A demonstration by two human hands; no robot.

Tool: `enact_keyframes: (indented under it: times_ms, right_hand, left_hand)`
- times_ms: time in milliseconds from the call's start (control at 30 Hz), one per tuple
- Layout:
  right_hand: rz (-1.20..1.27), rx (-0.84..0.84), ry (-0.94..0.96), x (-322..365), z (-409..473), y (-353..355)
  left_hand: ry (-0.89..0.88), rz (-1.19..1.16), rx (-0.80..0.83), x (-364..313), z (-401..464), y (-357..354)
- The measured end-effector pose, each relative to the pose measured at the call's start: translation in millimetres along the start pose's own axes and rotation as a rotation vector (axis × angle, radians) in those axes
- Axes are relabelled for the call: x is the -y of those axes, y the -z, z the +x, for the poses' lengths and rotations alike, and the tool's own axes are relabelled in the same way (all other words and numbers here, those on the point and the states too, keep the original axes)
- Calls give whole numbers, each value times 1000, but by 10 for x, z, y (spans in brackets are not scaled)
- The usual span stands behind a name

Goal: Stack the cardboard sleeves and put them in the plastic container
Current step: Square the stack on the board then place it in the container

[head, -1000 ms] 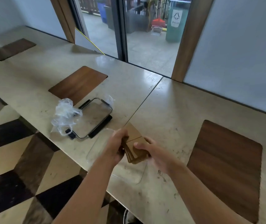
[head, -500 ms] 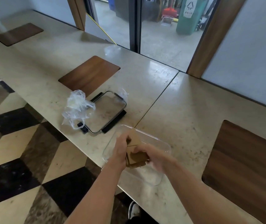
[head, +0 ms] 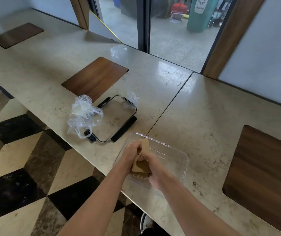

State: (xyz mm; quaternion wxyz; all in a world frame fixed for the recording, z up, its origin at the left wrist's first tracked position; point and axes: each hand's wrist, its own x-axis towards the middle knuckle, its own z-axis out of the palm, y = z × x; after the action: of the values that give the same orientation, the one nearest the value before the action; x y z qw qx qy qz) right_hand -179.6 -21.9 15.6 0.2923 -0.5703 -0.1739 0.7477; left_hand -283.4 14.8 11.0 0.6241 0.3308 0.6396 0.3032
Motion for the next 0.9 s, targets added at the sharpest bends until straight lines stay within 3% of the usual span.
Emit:
enact_keyframes:
  times_ms: [233, 533, 900]
  right_hand:
    - [67, -72, -28, -19, 79, -66]
    - [170, -70, -41, -9, 122, -75]
    - [236, -149, -52, -36, 145, -239]
  left_hand:
    - [-2, 62, 50, -62, 25, 23]
    - [113, 135, -68, -20, 77, -41]
    - [138, 273, -11, -191, 100, 17]
